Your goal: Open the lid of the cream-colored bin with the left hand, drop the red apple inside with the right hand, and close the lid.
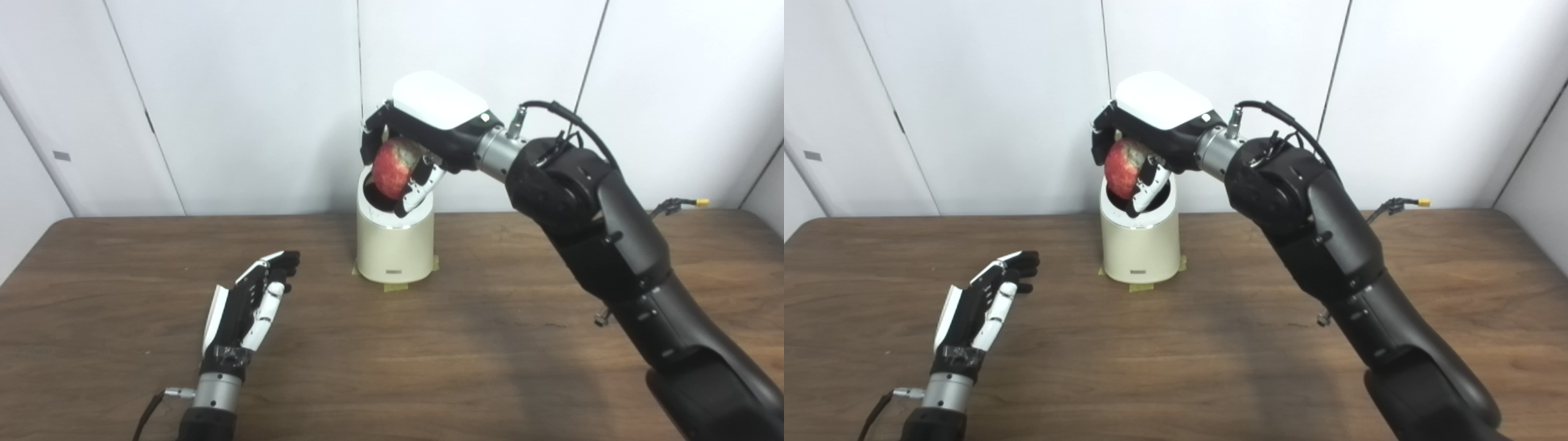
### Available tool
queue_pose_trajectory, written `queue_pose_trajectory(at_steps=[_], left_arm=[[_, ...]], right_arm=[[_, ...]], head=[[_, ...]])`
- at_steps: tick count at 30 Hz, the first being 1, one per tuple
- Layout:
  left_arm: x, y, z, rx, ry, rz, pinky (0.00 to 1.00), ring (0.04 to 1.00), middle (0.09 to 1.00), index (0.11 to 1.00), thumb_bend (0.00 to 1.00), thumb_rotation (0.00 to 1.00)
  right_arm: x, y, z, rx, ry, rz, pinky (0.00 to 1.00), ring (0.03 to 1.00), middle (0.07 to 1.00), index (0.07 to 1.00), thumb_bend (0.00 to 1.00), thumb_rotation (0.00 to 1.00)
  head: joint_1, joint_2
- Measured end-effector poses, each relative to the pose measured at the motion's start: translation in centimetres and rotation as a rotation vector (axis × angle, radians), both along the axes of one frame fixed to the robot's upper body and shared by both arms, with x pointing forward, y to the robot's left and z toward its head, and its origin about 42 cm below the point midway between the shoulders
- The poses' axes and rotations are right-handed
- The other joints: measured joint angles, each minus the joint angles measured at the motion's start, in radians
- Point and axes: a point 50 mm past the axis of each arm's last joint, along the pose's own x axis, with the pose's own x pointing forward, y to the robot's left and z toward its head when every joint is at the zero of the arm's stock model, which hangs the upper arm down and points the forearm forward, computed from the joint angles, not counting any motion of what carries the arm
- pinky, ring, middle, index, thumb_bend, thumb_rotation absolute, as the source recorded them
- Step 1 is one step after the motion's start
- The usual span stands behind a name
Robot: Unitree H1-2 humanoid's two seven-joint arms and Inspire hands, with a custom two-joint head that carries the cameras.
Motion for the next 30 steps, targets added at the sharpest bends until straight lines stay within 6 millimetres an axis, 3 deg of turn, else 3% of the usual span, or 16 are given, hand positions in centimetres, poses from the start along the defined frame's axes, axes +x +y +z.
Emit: queue_pose_trajectory(at_steps=[9,30], left_arm=[[0.0,-0.2,0.1,-0.002,-0.002,-0.005,0.71,0.779,0.782,0.768,0.36,0.81],[0.0,-0.5,0.0,-0.010,-0.001,-0.009,0.70,0.774,0.779,0.765,0.36,0.81]], right_arm=[[0.8,1.6,-1.3,-0.007,-0.031,0.015,0.34,0.436,0.558,0.460,0.51,0.00],[4.4,0.6,-5.5,0.000,-0.128,0.023,0.33,0.449,0.580,0.462,0.49,0.00]], head=[[0.002,0.002],[0.002,0.003]])
